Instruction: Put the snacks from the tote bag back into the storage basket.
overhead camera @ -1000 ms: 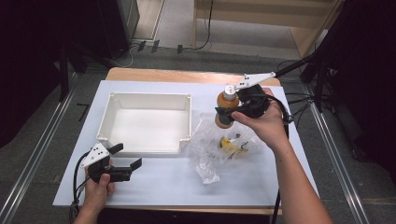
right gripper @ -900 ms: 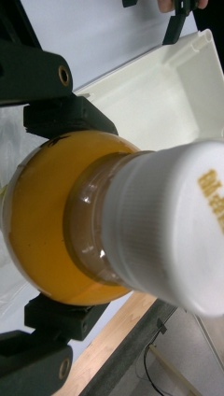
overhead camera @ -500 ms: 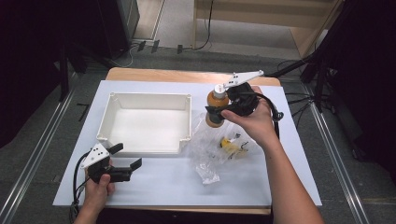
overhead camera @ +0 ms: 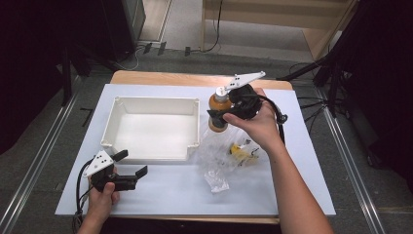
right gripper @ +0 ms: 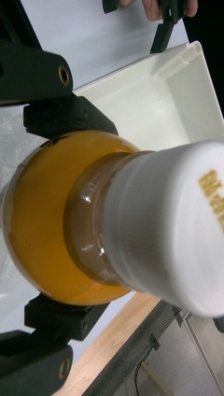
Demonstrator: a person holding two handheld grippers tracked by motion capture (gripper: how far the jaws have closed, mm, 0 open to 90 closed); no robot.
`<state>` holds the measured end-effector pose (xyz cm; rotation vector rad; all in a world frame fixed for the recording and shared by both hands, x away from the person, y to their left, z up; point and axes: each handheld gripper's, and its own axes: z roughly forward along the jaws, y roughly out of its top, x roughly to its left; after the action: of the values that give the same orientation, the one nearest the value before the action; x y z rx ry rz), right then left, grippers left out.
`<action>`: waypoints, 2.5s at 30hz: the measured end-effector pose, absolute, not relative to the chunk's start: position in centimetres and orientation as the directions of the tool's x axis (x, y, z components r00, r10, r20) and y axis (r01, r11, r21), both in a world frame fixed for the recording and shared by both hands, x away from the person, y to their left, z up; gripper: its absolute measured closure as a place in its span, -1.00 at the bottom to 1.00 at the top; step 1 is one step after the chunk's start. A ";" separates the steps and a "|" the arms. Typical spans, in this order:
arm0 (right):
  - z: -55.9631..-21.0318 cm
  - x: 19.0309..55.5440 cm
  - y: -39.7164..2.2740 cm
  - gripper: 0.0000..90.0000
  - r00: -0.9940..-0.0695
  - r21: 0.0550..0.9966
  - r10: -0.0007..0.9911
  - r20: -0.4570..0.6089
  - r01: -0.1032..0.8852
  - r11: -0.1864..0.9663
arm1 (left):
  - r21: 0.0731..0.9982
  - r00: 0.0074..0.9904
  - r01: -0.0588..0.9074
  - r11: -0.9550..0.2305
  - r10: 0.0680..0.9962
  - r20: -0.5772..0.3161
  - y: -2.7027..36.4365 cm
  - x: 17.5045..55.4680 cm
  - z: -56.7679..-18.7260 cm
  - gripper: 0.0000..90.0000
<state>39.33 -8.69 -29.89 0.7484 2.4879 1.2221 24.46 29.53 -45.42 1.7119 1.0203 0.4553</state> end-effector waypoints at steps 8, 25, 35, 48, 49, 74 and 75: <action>-29.7 39.5 -7.6 -0.31 -0.838 0.794 0.546 -0.021 0.318 0.518 | 0.907 0.566 0.410 -0.095 0.807 -0.171 29.6 24.4 -45.4 -0.96; -29.8 39.7 -6.1 -0.31 -0.849 0.788 0.529 -0.020 0.312 0.531 | 0.907 0.567 0.410 -0.095 0.806 -0.171 29.5 24.4 -45.4 -0.96; -29.9 39.9 -5.2 -0.31 -0.854 0.783 0.520 -0.016 0.313 0.538 | 0.907 0.570 0.411 -0.094 0.803 -0.175 29.5 24.4 -45.4 -0.96; -29.4 40.1 -4.2 -0.31 -0.858 0.786 0.514 -0.024 0.302 0.540 | 0.907 0.572 0.409 -0.098 0.802 -0.171 29.5 24.4 -45.4 -0.96; -29.4 40.1 -4.1 -0.31 -0.858 0.786 0.513 -0.025 0.300 0.541 | 0.907 0.573 0.408 -0.099 0.801 -0.170 29.5 24.4 -45.4 -0.96; -30.3 40.3 -1.6 -0.31 -0.870 0.781 0.493 -0.021 0.294 0.551 | 0.907 0.574 0.407 -0.105 0.802 -0.164 29.4 24.4 -45.4 -0.96; -30.4 40.3 -1.6 -0.31 -0.870 0.781 0.493 -0.024 0.292 0.552 | 0.908 0.574 0.406 -0.106 0.803 -0.163 29.4 24.4 -45.4 -0.96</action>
<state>40.34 -1.56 -30.36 0.6567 2.5484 1.2166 24.41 29.44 -45.41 1.7236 1.0080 0.4571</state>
